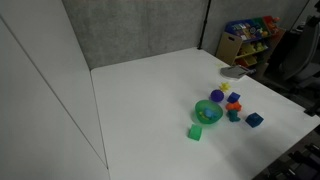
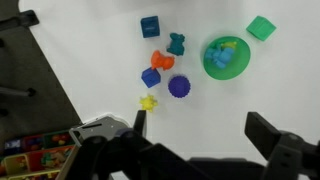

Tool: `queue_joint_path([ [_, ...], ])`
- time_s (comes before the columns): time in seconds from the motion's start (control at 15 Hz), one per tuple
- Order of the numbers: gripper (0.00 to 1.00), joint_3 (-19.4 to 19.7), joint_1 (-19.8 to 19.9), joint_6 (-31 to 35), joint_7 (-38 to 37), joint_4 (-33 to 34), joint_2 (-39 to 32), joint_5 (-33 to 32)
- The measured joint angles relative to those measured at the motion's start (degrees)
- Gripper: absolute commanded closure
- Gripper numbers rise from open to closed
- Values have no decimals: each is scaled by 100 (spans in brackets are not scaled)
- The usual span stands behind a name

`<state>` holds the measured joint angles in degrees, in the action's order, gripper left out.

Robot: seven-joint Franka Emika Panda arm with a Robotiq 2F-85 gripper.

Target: Pick up the orange toy on the worktop and put it in the green bowl

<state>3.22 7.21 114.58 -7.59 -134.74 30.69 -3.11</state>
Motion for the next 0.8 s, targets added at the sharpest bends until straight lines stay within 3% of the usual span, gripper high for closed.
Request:
queue_joint_path([
  [0.47,0,307,-135,1007,306,-21,-883,996],
  [0.8,0,512,-149,1464,944,-24,-1642,1469],
])
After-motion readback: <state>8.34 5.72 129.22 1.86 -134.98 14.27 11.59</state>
